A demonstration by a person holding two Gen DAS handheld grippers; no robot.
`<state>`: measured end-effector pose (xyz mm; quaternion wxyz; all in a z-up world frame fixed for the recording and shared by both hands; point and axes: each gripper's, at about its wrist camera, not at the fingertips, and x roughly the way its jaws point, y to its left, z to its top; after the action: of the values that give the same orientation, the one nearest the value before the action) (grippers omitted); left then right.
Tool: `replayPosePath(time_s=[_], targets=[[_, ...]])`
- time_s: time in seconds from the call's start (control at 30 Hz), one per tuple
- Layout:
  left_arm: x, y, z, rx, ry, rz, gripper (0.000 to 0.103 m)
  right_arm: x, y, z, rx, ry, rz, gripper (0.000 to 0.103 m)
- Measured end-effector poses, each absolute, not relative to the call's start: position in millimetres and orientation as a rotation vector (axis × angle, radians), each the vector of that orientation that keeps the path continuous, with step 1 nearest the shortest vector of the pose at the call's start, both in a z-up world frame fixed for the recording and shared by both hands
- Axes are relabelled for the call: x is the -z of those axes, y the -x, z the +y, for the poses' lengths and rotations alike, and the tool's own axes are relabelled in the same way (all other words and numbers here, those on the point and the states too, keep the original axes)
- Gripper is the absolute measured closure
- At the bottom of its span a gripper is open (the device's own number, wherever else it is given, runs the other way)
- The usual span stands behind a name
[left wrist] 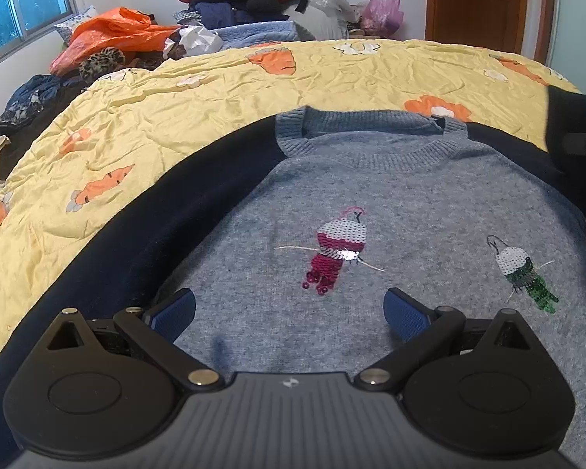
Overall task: Fold small clothes
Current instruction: 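Carry the held navy sleeve across the sweater body with the right gripper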
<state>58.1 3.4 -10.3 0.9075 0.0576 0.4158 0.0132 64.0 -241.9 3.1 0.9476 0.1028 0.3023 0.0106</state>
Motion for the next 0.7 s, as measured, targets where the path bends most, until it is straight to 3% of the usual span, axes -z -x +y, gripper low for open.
replayPosePath(time_s=[0.7], targets=[[15.2, -58.0, 23.8, -0.038, -0.077, 0.879, 0.000, 0.9, -87.6, -144.8, -0.163, -0.013, 0.665, 0.086]])
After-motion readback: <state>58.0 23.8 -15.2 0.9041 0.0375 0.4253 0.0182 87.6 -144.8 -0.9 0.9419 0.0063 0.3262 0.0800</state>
